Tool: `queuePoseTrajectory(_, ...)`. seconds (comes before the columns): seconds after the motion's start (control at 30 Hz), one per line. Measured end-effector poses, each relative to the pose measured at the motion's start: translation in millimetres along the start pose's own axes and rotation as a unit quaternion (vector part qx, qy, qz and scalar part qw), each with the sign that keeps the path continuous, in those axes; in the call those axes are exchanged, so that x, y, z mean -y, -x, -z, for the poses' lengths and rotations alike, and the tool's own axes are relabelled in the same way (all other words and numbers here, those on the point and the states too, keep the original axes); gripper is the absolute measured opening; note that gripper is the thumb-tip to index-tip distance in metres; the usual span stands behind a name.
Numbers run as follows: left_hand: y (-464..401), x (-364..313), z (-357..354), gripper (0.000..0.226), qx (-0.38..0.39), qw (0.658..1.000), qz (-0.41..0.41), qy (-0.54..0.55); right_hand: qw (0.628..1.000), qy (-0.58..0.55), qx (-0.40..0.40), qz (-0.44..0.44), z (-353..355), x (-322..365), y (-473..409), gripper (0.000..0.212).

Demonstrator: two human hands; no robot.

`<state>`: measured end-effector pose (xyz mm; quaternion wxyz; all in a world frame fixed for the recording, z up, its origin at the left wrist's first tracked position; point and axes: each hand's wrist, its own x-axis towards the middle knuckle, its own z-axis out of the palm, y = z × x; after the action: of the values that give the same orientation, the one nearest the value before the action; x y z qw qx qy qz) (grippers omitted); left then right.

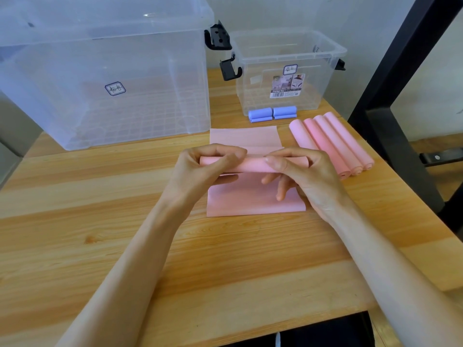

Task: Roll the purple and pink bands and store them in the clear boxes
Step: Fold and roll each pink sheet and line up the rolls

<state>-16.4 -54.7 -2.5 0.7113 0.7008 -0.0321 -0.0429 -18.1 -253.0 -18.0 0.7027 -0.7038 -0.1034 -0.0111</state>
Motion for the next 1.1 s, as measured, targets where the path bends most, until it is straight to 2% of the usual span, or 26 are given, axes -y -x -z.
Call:
queuePoseTrajectory(0.13, 0.0, 0.7, -1.2, 0.005, 0.001, 1.000, -0.016, -0.011, 1.000, -0.004, -0.018, -0.012, 1.3, -0.7, -0.3, 0.026)
queuePoseTrajectory(0.4, -1.3, 1.9, 0.7, 0.015, -0.020, 1.000, 0.012, -0.005, 0.999, 0.031, 0.002, 0.030, -1.1, -1.3, 0.3, 0.022)
queuePoseTrajectory(0.53, 0.9, -1.1, -1.1, 0.010, 0.004, 1.000, -0.009, -0.002, 1.000, 0.003, -0.005, -0.014, 1.0, 0.8, 0.3, 0.023)
queuePoseTrajectory(0.67, 0.4, -0.5, -1.9, 0.005, -0.008, 1.000, -0.010, -0.026, 1.000, 0.009, -0.001, -0.026, 0.8, 0.5, 0.2, 0.027)
queuePoseTrajectory(0.97, 1.0, -0.5, -0.8, 0.020, -0.013, 0.999, 0.025, -0.026, 0.999, 0.036, 0.015, 0.004, 0.3, -0.6, 0.4, 0.028)
queuePoseTrajectory(1.1, 1.4, -1.9, 0.0, 0.023, 0.003, 1.000, 0.005, -0.014, 1.000, 0.017, 0.013, -0.020, 0.8, 0.3, 0.3, 0.022)
